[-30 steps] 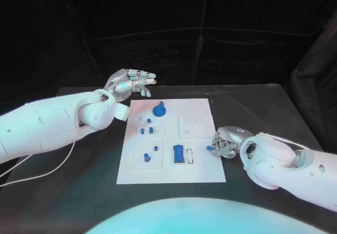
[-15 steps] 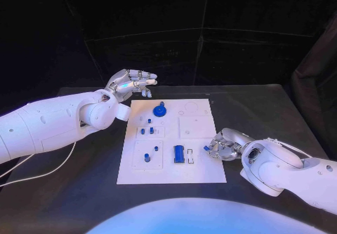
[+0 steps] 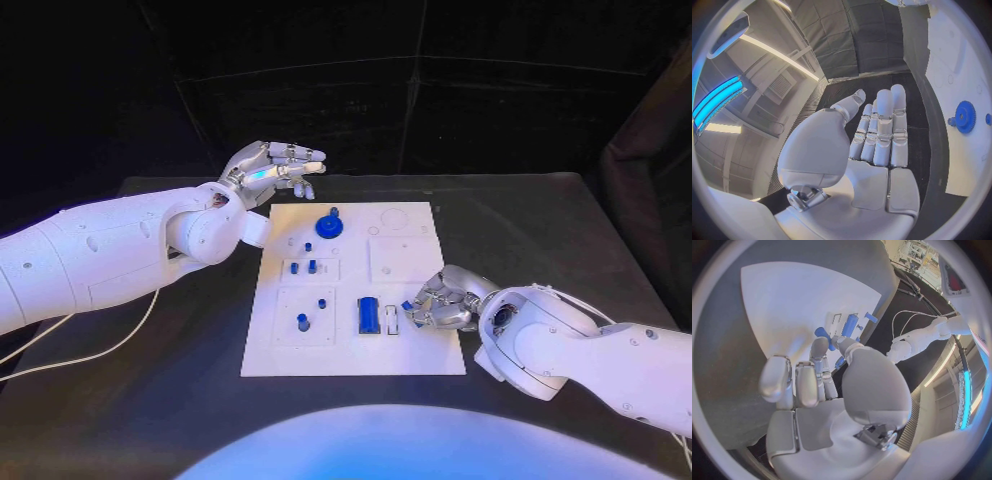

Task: Assemble the parts on the task board

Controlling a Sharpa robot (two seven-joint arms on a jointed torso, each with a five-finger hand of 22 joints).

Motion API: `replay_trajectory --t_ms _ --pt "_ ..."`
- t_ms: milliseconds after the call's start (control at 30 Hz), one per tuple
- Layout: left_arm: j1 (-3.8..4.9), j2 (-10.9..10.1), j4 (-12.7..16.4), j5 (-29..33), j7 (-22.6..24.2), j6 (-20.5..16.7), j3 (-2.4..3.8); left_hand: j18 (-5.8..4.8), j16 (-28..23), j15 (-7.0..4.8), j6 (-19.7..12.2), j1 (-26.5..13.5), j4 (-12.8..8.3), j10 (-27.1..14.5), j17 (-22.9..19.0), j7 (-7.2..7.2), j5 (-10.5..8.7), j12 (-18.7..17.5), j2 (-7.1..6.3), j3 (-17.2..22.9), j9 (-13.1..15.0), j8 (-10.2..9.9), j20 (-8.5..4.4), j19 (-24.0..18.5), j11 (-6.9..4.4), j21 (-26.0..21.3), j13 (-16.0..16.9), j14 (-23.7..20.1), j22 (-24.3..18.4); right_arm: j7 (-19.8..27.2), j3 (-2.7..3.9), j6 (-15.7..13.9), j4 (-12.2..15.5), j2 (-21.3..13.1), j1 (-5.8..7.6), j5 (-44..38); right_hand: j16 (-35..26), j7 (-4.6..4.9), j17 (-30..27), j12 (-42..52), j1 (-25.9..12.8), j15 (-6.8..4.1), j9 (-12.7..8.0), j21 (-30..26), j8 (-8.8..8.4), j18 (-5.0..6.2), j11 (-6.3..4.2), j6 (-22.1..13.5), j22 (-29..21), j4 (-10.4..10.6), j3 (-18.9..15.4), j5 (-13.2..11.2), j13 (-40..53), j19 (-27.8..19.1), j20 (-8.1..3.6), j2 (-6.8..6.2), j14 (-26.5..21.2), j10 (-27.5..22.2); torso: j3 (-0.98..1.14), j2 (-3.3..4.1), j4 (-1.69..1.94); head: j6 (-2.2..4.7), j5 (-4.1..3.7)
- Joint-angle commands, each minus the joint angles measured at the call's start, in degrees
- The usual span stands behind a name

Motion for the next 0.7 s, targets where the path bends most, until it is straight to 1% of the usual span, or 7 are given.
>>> replay_trajectory --t_ms 33,100,300,367,533,633,700 --pt "0.08 0.12 0.22 0.24 0.29 0.51 0.05 0.74 0.02 0.05 -0.11 0.02 0.05 -0.3 -0.07 -0.11 0.29 0.18 0.52 -0.42 0.02 -0.17 0.14 0.39 0.09 -0.38 0.03 -0.38 -0.07 -0.21 0.02 3.11 -0.61 0.83 0.08 3.66 0.28 -0.2 0.15 0.58 -1.49 -0.11 0.3 0.24 0.72 -0.92 -0.05 0.98 0.35 0.12 0.07 2.25 0.36 0.29 -0.13 -0.16 2.69 0.9 0.01 0.0 0.02 -0.09 0.25" --pt "0.08 0.14 0.26 0.24 0.29 0.5 0.05 0.74 0.02 0.05 -0.11 0.02 0.05 -0.3 -0.07 -0.11 0.29 0.18 0.52 -0.42 0.02 -0.17 0.14 0.39 0.09 -0.38 0.03 -0.38 -0.07 -0.43 0.02 3.84 -0.95 1.33 0.08 3.94 0.38 -0.33 0.32 0.69 -2.11 -0.21 0.51 0.32 0.91 -0.95 -0.17 1.28 0.53 0.12 -0.2 3.13 0.48 0.39 -0.22 -0.12 2.72 1.17 0.06 -0.03 -0.05 -0.12 0.35" --pt "0.08 0.07 0.38 0.24 0.28 0.49 0.05 0.74 0.02 0.05 -0.11 0.02 0.05 -0.3 -0.07 -0.11 0.29 0.18 0.52 -0.42 0.02 -0.17 0.14 0.39 0.09 -0.38 0.03 -0.38 -0.07 -0.82 0.03 4.28 -1.65 2.68 0.08 3.81 0.49 -0.5 0.52 0.44 -2.93 -0.33 0.8 0.36 1.13 -0.96 -0.29 1.65 0.63 0.19 -0.65 3.47 0.36 0.46 -0.32 -0.01 2.75 1.42 0.1 -0.06 -0.17 -0.28 0.41" --pt "0.09 0.06 0.4 0.24 0.27 0.49 0.05 0.74 0.02 0.05 -0.11 0.02 0.05 -0.3 -0.07 -0.11 0.29 0.18 0.52 -0.42 0.02 -0.17 0.14 0.39 0.09 -0.38 0.03 -0.38 -0.07 -0.87 0.03 4.32 -1.86 2.94 0.08 3.58 0.52 -0.54 0.58 0.22 -3.31 -0.35 0.9 0.33 1.15 -0.95 -0.32 1.68 0.57 0.27 -0.85 3.54 0.21 0.45 -0.36 0.01 2.76 1.47 0.12 -0.04 -0.15 -0.28 0.44" --pt "0.09 0.07 0.46 0.24 0.22 0.49 0.05 0.73 0.03 0.08 -0.2 -0.03 0.07 -0.4 -0.1 -0.07 0.29 0.17 0.5 -0.53 0.0 -0.21 0.15 0.4 0.12 -0.43 0.02 -0.41 -0.11 -1.03 0.03 4.67 -2.28 3.41 0.09 3.07 0.81 -0.63 1.05 0.2 -5.02 -0.41 1.24 0.52 1.26 -1.04 -0.39 1.91 1.03 0.79 -2.15 2.9 0.26 0.63 -0.43 -0.16 2.86 1.94 0.07 -0.02 -0.06 -0.33 0.38" --pt "0.1 0.04 0.5 0.24 0.16 0.47 0.05 0.73 0.03 0.08 -0.2 -0.03 0.07 -0.4 -0.1 -0.07 0.29 0.17 0.5 -0.53 0.0 -0.21 0.15 0.4 0.12 -0.43 0.02 -0.41 -0.11 -0.98 0.03 4.41 -2.27 3.65 0.09 2.82 0.86 -0.7 1.14 0.27 -5.53 -0.45 1.4 0.57 1.33 -1.06 -0.43 2.05 1.14 0.92 -2.75 3.22 0.38 0.68 -0.47 -0.1 2.87 2.09 0.17 -0.01 -0.12 -0.32 0.57" --pt "0.1 0.02 0.52 0.24 0.09 0.5 0.05 0.73 0.03 0.08 -0.2 -0.03 0.07 -0.4 -0.1 -0.07 0.29 0.17 0.5 -0.53 0.0 -0.21 0.15 0.4 0.12 -0.43 0.02 -0.41 -0.11 -0.89 0.03 4.11 -2.22 3.82 0.09 2.48 0.84 -0.77 1.11 0.59 -5.76 -0.48 1.53 0.57 1.45 -1.06 -0.47 2.23 1.16 0.96 -3.09 3.26 0.7 0.69 -0.5 -0.03 2.86 2.22 0.19 -0.01 -0.12 -0.26 0.57"
